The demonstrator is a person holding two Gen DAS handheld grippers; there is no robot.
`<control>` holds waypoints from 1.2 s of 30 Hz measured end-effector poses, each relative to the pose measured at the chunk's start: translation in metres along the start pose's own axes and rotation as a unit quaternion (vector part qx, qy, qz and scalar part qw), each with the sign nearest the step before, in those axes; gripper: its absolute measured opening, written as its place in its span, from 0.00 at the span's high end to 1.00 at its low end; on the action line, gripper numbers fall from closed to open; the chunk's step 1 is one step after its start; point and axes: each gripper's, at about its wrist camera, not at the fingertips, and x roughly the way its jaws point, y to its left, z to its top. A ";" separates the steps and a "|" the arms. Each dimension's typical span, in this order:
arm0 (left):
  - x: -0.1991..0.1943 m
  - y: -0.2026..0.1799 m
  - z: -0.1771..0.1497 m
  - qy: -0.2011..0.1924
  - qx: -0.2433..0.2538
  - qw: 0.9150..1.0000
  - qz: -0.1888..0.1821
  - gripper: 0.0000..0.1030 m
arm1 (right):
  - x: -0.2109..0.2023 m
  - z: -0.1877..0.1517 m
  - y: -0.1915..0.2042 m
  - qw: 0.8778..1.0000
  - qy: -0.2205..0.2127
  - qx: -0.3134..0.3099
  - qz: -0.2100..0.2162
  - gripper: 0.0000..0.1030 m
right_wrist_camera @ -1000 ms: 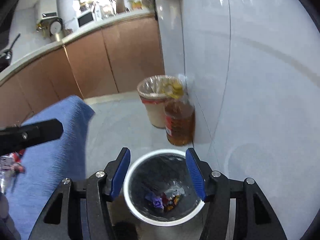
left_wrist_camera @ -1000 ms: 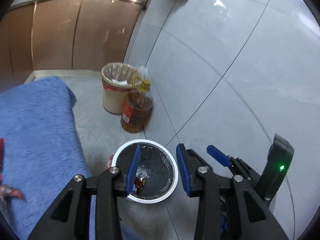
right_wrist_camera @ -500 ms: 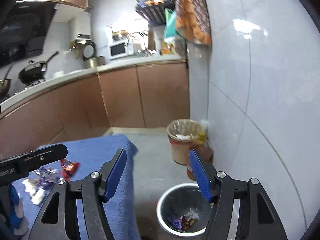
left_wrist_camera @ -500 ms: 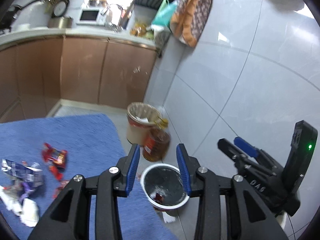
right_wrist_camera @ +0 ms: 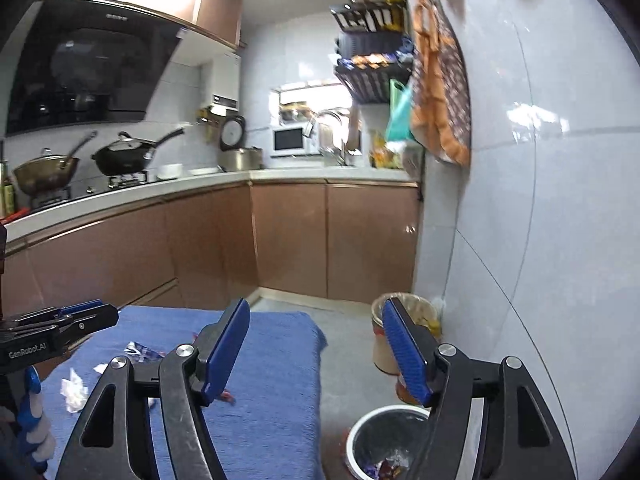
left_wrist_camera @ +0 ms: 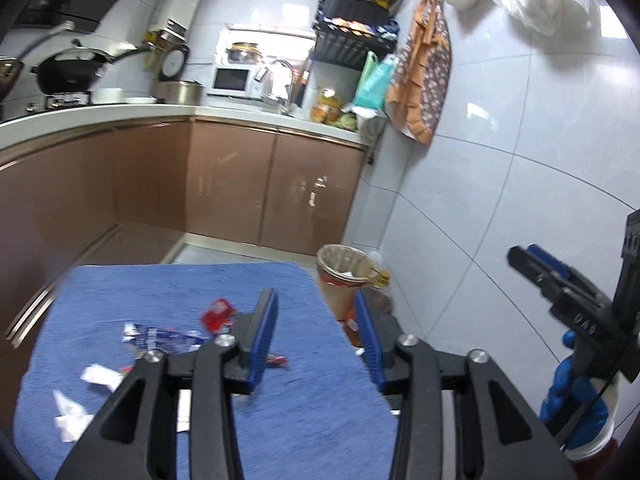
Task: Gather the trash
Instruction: 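Move both tools back over the remaining trash on the towel, then grasp the clear plastic wrapper with the left tool while the right tool grasps the red-clear wrapper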
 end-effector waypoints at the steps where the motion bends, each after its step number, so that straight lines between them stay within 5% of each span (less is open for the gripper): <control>1: -0.006 0.005 0.000 -0.004 0.000 1.000 0.007 0.53 | -0.005 0.003 0.005 1.000 -0.005 -0.005 0.003 0.34; 9: -0.062 0.052 -0.004 -0.025 -0.002 0.997 0.066 0.53 | -0.034 0.012 0.033 0.999 -0.028 -0.026 0.029 0.32; 17: -0.069 0.085 -0.014 -0.017 -0.011 0.995 0.098 0.53 | -0.037 0.011 0.043 0.998 -0.027 -0.028 0.050 0.32; 26: -0.014 0.110 -0.037 0.043 -0.019 0.993 0.110 0.53 | 0.001 -0.006 0.047 0.998 0.017 -0.023 0.063 0.32; 36: 0.082 0.149 -0.081 0.154 -0.013 0.980 0.128 0.53 | 0.090 -0.045 0.060 0.988 0.114 -0.012 0.108 0.32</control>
